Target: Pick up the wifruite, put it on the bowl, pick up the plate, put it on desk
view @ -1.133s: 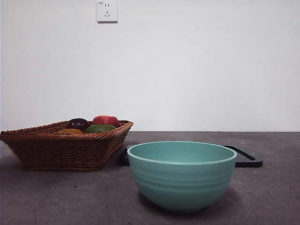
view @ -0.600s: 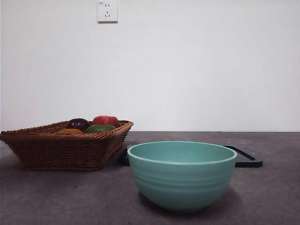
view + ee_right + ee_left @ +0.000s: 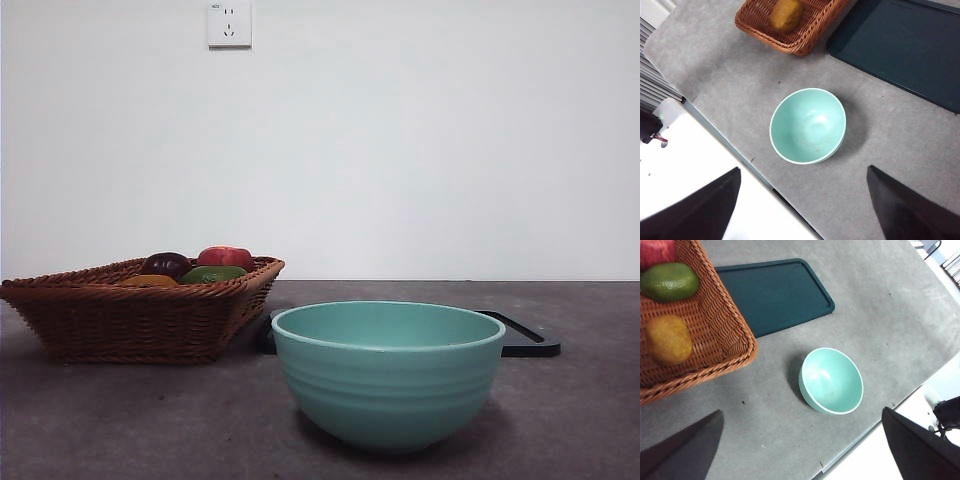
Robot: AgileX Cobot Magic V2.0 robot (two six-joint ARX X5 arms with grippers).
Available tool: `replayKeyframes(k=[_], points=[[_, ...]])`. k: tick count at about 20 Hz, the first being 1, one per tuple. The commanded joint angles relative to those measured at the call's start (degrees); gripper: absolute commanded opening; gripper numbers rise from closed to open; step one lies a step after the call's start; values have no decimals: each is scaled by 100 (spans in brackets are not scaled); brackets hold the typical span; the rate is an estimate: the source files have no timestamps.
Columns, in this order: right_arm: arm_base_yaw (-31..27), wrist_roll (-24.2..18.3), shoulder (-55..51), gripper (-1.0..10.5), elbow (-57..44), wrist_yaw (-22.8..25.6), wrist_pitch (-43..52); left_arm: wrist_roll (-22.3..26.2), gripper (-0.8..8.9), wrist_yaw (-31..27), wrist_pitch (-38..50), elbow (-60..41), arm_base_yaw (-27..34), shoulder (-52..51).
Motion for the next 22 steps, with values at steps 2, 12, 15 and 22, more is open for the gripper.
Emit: replayKeyframes(k=[2, 12, 15, 22], points=[[31, 42, 37, 403, 105, -2, 42, 0, 505, 4, 66, 122, -17, 149], [31, 37, 39, 403, 105, 0, 44, -201, 501, -949, 841, 389, -149, 1342], [31, 35, 39, 403, 105, 0, 44, -144, 500, -1550, 835, 859, -267, 2153], [31, 15, 37, 403, 105, 2, 44, 188, 496, -2474, 839, 1731, -435, 3910]])
